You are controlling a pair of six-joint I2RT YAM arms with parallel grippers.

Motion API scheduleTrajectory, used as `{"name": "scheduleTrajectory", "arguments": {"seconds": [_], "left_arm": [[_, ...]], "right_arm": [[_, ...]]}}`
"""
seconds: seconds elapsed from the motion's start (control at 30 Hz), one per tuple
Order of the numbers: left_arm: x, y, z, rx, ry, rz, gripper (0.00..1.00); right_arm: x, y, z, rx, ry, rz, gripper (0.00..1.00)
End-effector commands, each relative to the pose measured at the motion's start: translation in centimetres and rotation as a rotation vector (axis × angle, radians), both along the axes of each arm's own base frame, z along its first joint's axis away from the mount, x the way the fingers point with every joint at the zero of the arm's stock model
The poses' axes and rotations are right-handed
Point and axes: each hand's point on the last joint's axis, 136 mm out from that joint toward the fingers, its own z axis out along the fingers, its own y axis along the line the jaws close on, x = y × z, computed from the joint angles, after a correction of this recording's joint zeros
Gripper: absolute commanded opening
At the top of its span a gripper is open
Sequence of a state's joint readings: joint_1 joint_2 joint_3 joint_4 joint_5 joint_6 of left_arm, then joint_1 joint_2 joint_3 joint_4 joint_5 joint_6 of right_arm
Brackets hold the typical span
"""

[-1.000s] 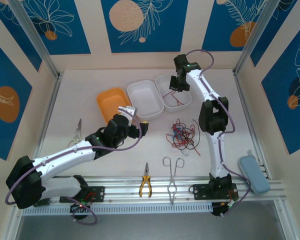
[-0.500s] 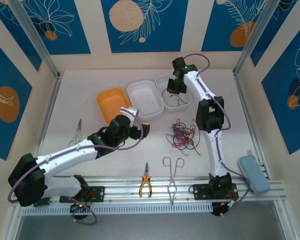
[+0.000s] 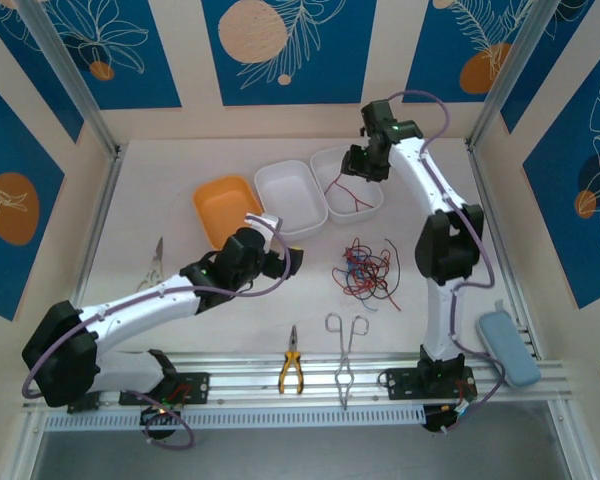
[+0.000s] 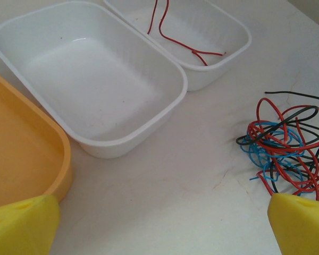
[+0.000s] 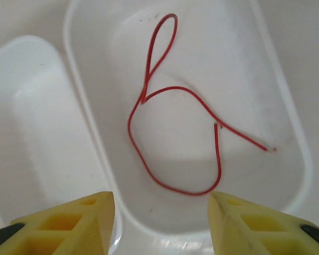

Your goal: Untangle the cables

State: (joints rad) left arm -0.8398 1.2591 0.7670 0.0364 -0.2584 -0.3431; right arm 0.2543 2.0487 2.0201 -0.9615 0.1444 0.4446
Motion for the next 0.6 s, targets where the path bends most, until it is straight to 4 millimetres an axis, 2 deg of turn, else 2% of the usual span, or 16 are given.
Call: {"name": "scheduleTrajectory", "arguments": {"seconds": [0.0, 0.13, 0.23, 0.4, 0.57], "left_arm": [[0.8, -0.1, 1.4, -0.040, -0.009, 0.026, 1.00], [1.0, -0.7, 1.4, -0.047, 0.003, 0.015, 1.00], [1.2, -1.4, 1.0, -0.041, 0.028, 0.002, 1.00], [1.4, -3.5, 0.2, -0.062, 0.075, -0.054, 1.00], [1.5, -6.2, -0.7, -0.112, 0.130, -0.135, 1.00]], "right_arm": [[-2.3, 0.2, 2.7, 0.056, -0.046, -0.011, 0.51], [-6.0, -1.0, 3.7, 0.081, -0.067, -0.057, 0.52], [-9.1, -2.2, 3.4, 0.083, -0.069, -0.103, 0.53], [-14.0, -4.6, 2.1, 0.057, -0.039, -0.183, 0.53], [-18.3, -6.1, 0.1, 0.075, 0.030, -0.246, 0.53]]}}
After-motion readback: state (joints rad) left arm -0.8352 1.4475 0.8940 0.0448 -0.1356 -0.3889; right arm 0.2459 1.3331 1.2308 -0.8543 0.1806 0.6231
